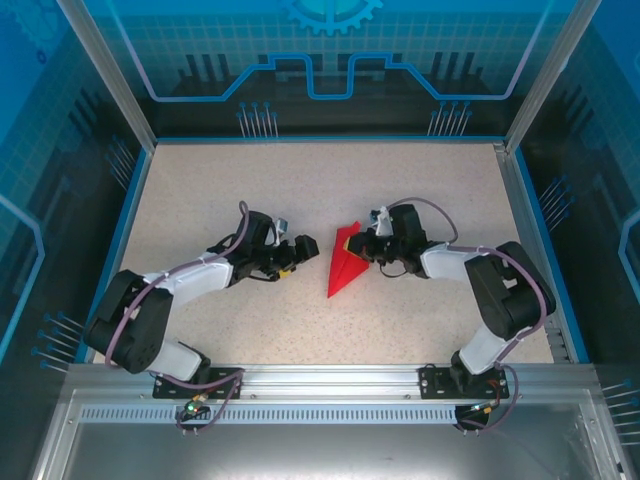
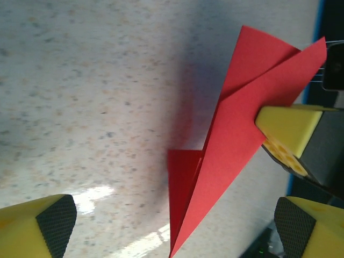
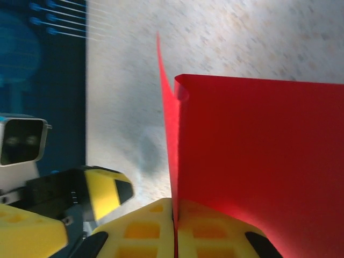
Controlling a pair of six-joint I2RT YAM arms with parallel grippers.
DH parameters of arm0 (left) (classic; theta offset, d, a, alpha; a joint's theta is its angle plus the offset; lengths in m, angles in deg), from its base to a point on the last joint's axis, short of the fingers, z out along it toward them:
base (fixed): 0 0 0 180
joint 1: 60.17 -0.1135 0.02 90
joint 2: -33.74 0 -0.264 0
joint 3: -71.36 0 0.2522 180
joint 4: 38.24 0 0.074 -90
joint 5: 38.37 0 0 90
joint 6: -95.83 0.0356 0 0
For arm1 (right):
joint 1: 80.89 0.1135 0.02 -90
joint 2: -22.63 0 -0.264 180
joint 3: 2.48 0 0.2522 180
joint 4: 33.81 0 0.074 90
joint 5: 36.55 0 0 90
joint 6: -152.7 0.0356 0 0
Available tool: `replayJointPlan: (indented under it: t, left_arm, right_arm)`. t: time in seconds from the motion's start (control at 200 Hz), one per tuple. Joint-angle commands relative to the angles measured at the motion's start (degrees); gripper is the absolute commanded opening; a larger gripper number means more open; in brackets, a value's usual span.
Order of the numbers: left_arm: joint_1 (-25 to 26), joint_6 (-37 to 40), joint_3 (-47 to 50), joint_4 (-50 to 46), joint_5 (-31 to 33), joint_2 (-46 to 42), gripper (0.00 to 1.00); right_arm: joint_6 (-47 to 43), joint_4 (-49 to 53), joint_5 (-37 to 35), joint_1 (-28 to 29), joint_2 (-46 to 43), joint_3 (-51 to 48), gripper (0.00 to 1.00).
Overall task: Fold a paper plane with a square sheet of paper (pick it up from the middle)
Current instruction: Pick up the paper from the center of the table, then turn over the paper at the center of the table.
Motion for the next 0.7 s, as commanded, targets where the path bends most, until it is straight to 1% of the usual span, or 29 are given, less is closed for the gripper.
replayJointPlan:
  t: [0.0,0.105,0.235,0.31,0.37,0.405,0.48,0.555,0.605,0.695]
  left_arm:
    - [-1.69,-4.18,1.32,9.94,-8.23,-2.25,0.99]
    - [-2.07,-7.76,0.96,16.97,-11.85,-2.06,0.98]
    - [-2.07,-14.02,0.53,25.71,-15.41,0.0,0.99]
    - [-1.99,-18.9,0.79,33.63,-17.73,1.95,0.99]
    - [-1.82,-21.23,0.83,38.18,-18.75,3.19,0.99]
    - [-1.65,-21.54,0.72,39.49,-19.13,3.66,0.98]
    - [-0.81,-21.2,0.19,41.32,-20.11,4.44,0.99]
    - [0.07,-21.45,-0.52,42.38,-20.94,5.1,0.97]
    - [0.46,-21.25,-1.36,42.07,-21.79,5.43,0.92]
    - [0.62,-21.43,-1.29,43.49,-21.5,5.44,0.84]
  right_arm:
    - [0.75,-3.87,7.92,-2.65,-3.88,3.37,0.06]
    - [1.47,-2.62,11.51,-4.01,-5.56,5.76,0.07]
    - [4.6,-4.31,15.62,-4.49,-6.25,8.07,0.08]
    - [6.92,-5.77,16.96,-4.49,-5.96,8.49,0.08]
    - [9.46,-7.94,17.86,-4.49,-5.58,8.52,0.08]
    - [10.62,-8.77,18.33,-4.49,-5.22,10.34,0.08]
    - [12.78,-10.33,19.07,-4.49,-4.4,10.97,0.08]
    - [13.98,-11.39,19.6,-4.49,-3.94,11.3,0.08]
    - [14.56,-11.62,19.72,-4.49,-3.86,11.43,0.08]
    - [14.71,-11.3,19.73,-4.4,-3.93,11.57,0.09]
